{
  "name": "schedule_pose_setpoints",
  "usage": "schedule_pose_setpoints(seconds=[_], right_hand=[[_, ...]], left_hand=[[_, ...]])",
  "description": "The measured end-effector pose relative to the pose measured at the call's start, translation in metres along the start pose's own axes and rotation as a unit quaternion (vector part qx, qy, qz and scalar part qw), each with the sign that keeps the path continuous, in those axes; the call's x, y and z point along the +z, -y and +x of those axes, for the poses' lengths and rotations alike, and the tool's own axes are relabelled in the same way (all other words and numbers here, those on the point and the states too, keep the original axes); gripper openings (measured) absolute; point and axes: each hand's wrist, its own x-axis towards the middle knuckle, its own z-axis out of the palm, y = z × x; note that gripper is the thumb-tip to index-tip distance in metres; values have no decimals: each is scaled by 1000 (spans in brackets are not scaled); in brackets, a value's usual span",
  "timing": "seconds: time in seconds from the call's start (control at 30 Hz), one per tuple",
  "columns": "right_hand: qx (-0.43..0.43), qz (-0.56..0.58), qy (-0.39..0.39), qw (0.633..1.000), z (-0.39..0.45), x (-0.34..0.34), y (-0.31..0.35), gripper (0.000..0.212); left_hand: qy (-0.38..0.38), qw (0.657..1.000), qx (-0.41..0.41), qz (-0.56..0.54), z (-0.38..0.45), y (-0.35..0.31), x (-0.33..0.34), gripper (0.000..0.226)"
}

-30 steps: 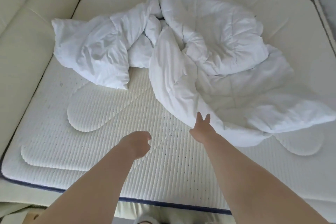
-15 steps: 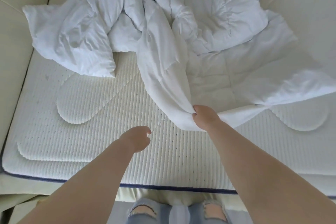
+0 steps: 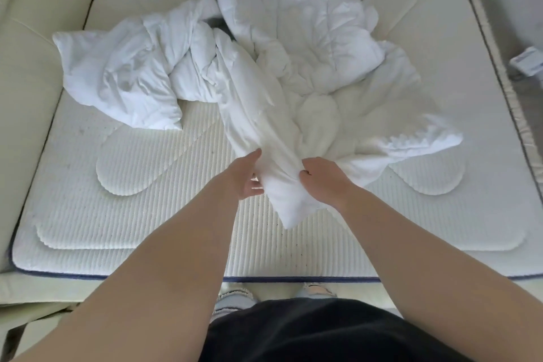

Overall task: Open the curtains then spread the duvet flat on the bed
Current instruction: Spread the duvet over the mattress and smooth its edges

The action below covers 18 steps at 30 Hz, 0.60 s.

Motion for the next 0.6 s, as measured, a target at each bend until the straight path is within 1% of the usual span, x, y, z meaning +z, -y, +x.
schedule_pose_setpoints(seconds=[0.07,0.13,0.2,0.23,0.27,0.37,0.43,0.5,0.57,0.6], right_hand=[[9,9,12,1000,-12,-6,-4,30],[26,35,14,999,-21,-13,-11,29],[35,45,13,998,-29,-20,-17,27],[33,51,13,998,-31,-22,-19,26],[29,63,8,998,-33,-24,-19,26],[20,112,-21,993,-37,-30,-14,34],[15,128,-24,991,-39,-32,-10,38],[16,129,-19,991,-43,-33,-11,41],[30,125,-16,992,-46,-32,-13,40],[39,118,-17,992,-47,-32,-15,39]], left_hand=[[-13,998,6,-53,0,2,16,36],[-44,998,-12,-31,-2,6,23,25],[-53,998,-42,9,-5,10,24,19],[-53,997,-53,17,-6,11,22,21],[-54,997,-56,15,-8,10,20,29],[-91,994,-64,7,-4,12,8,74],[-87,994,-67,-8,3,16,-1,86],[-30,994,-70,-72,12,24,0,84],[17,986,-48,-160,13,27,4,70],[18,981,-34,-191,11,28,6,59]])
